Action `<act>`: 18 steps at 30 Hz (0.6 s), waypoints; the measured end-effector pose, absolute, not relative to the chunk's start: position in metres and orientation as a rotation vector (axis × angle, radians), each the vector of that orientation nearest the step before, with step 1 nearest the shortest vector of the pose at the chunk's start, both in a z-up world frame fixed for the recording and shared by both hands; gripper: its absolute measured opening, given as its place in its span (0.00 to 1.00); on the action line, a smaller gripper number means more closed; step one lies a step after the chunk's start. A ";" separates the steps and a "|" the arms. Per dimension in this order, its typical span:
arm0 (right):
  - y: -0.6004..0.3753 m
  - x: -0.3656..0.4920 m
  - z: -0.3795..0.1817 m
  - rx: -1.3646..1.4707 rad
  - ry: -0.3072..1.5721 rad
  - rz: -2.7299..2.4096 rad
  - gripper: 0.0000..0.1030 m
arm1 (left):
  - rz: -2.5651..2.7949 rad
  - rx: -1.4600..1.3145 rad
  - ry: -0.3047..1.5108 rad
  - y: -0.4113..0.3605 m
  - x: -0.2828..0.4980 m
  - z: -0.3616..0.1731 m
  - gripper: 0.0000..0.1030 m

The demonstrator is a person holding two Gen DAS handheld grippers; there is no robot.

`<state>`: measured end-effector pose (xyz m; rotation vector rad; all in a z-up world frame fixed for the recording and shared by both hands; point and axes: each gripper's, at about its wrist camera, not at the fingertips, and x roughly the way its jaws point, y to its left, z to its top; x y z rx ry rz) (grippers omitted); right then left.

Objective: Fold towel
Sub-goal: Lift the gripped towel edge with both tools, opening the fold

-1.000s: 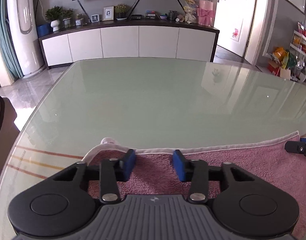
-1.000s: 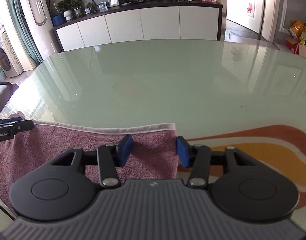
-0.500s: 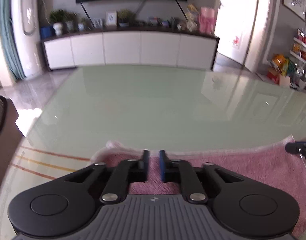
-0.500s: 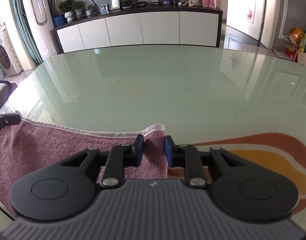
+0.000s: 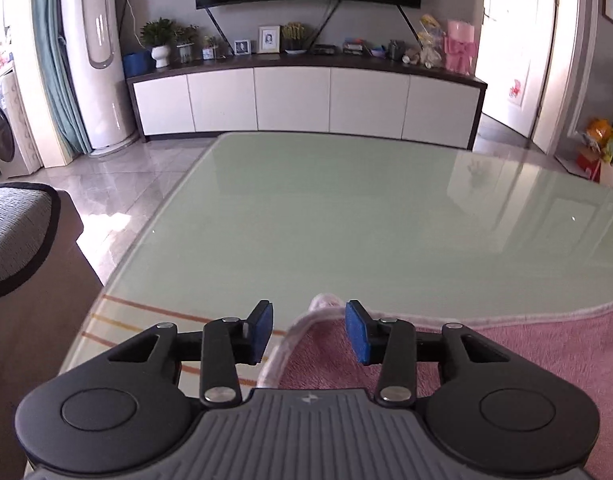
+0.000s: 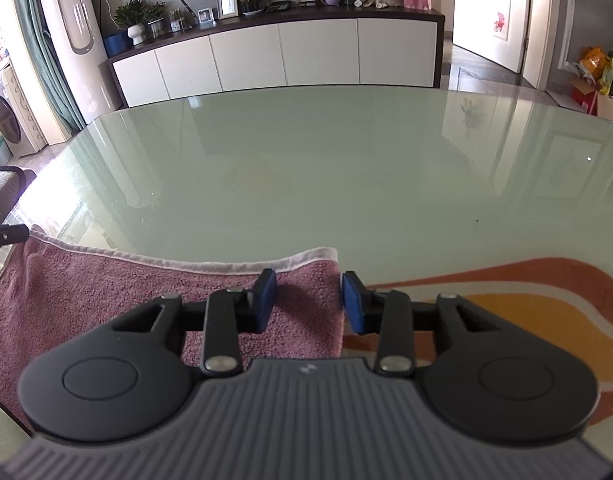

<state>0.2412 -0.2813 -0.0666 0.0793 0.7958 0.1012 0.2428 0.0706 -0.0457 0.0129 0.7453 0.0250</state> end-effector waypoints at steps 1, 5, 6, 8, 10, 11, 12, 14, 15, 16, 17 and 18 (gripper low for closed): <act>-0.281 0.241 -0.067 0.080 0.797 0.103 0.35 | 0.024 0.018 0.751 0.071 0.244 -0.047 0.43; -0.280 0.241 -0.068 0.077 0.798 0.107 0.35 | 0.015 -0.003 0.785 0.075 0.250 -0.054 0.43; -0.280 0.241 -0.068 0.076 0.798 0.108 0.35 | 0.011 -0.018 0.788 0.077 0.251 -0.054 0.42; -0.280 0.242 -0.068 0.079 0.799 0.108 0.35 | 0.010 -0.029 0.788 0.080 0.251 -0.054 0.41; -0.281 0.242 -0.069 0.083 0.801 0.109 0.35 | 0.014 -0.025 0.778 0.082 0.250 -0.053 0.41; -0.281 0.242 -0.069 0.083 0.802 0.110 0.35 | 0.016 -0.020 0.777 0.082 0.250 -0.053 0.41; -0.281 0.242 -0.069 0.082 0.802 0.111 0.35 | 0.018 -0.013 0.779 0.083 0.251 -0.055 0.40; -0.281 0.242 -0.069 0.082 0.802 0.112 0.34 | 0.005 -0.023 0.791 0.086 0.253 -0.058 0.38; -0.281 0.242 -0.070 0.081 0.802 0.112 0.34 | -0.001 -0.033 0.792 0.087 0.254 -0.059 0.35; -0.281 0.242 -0.070 0.080 0.801 0.112 0.33 | -0.011 -0.044 0.793 0.088 0.255 -0.059 0.29; -0.281 0.241 -0.070 0.080 0.801 0.112 0.32 | -0.023 -0.055 0.796 0.089 0.255 -0.059 0.25; -0.281 0.241 -0.070 0.079 0.799 0.112 0.30 | -0.033 -0.063 0.798 0.089 0.255 -0.060 0.20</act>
